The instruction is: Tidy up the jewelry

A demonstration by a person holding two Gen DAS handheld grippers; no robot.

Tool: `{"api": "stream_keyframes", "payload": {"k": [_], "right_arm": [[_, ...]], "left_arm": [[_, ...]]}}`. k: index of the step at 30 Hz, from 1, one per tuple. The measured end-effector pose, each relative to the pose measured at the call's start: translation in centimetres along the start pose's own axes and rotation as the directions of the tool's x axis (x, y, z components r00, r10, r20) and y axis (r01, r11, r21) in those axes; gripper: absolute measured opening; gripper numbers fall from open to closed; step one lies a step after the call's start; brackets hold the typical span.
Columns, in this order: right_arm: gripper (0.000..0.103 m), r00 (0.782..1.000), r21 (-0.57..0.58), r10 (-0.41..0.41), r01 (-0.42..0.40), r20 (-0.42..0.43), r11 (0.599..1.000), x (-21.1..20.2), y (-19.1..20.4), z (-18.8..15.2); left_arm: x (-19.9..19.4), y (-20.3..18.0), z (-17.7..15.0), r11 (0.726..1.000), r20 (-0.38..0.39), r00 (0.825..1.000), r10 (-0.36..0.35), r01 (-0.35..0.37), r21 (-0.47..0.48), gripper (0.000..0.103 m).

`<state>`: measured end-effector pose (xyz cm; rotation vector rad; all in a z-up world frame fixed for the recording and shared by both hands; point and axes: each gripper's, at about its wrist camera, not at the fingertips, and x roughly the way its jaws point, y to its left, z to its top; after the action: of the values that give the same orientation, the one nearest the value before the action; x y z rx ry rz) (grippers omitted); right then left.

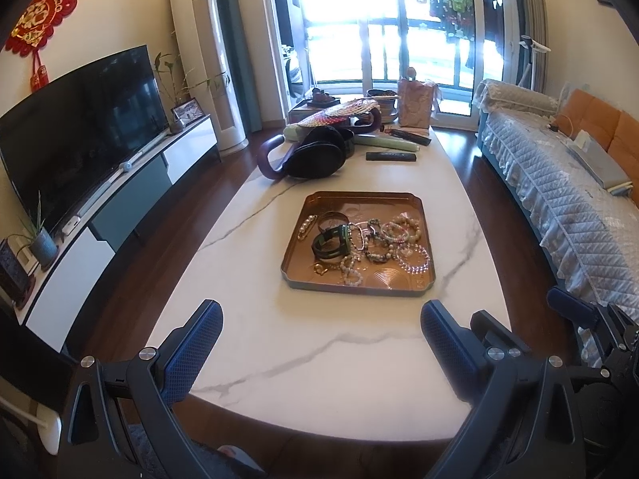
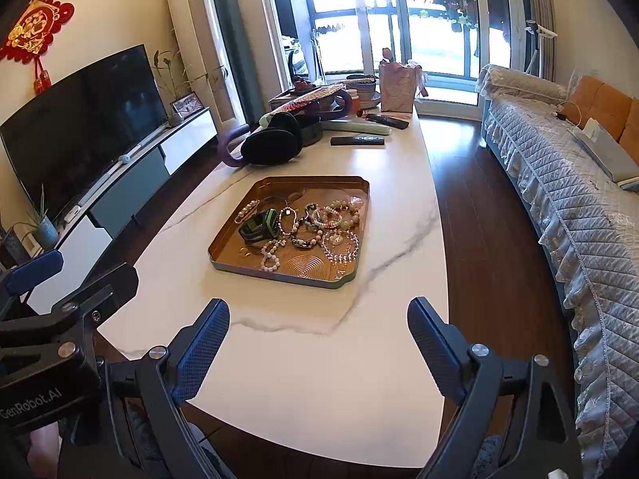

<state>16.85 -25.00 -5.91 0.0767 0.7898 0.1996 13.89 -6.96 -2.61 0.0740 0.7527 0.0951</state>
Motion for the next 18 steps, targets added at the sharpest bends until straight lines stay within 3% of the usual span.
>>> {"api": "stream_keyframes", "payload": {"k": [18], "right_arm": [[0.089,1.000,-0.002,-0.001,0.001,-0.008,1.000,0.37,-0.34,-0.39]], "left_arm": [[0.29,0.05,0.24,1.000,-0.010,1.000,-0.006,0.006,-0.005,0.099]]}}
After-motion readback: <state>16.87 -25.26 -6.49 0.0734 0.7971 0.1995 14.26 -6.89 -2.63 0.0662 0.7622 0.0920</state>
